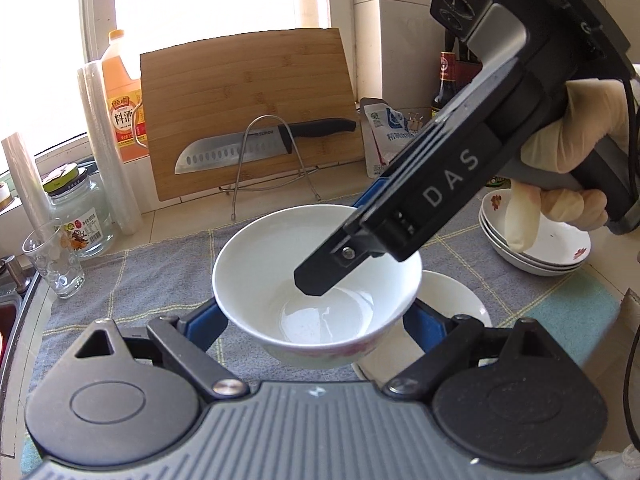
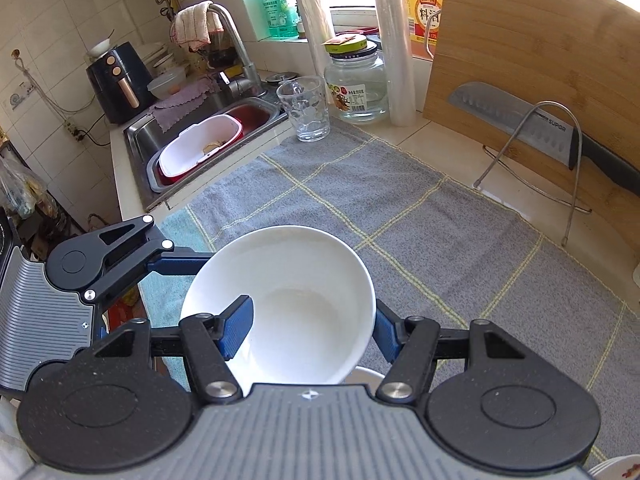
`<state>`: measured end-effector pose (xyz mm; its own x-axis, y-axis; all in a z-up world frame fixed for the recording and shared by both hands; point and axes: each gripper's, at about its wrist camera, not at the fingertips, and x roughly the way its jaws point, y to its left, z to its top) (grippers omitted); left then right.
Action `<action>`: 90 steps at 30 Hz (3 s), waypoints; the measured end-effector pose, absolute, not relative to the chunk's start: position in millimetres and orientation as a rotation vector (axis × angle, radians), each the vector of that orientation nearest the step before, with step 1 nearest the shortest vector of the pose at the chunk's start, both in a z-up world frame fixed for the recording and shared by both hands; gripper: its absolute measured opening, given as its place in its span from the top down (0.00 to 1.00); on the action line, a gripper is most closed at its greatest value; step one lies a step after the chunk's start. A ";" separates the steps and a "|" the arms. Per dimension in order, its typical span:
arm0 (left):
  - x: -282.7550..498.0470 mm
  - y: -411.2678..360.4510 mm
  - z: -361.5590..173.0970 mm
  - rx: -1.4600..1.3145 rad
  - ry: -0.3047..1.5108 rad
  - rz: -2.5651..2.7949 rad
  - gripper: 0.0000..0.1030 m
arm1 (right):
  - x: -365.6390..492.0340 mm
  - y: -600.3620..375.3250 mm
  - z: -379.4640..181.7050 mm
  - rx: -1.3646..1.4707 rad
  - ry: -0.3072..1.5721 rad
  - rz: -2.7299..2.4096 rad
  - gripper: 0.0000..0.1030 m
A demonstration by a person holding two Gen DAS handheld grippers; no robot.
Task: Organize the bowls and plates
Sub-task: 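Lower the flower-print bowl onto the nested bowls and open the right gripper, then grip the three-bowl stack with the right gripper while the left gripper clamps its other side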
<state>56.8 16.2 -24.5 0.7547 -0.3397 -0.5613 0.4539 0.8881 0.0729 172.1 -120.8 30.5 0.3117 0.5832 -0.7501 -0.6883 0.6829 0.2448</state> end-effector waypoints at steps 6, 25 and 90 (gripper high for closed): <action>50.1 6.9 -23.4 0.218 0.570 -0.478 0.09 | 160.8 -138.2 27.3 -0.102 0.933 0.808 0.33; 48.8 -11.6 -34.3 0.233 0.611 -0.562 0.09 | 142.1 -168.7 15.4 -0.073 0.962 0.742 0.33; 45.5 14.5 -41.3 0.239 0.614 -0.706 0.01 | 85.5 -174.3 11.2 -0.281 0.782 0.638 0.00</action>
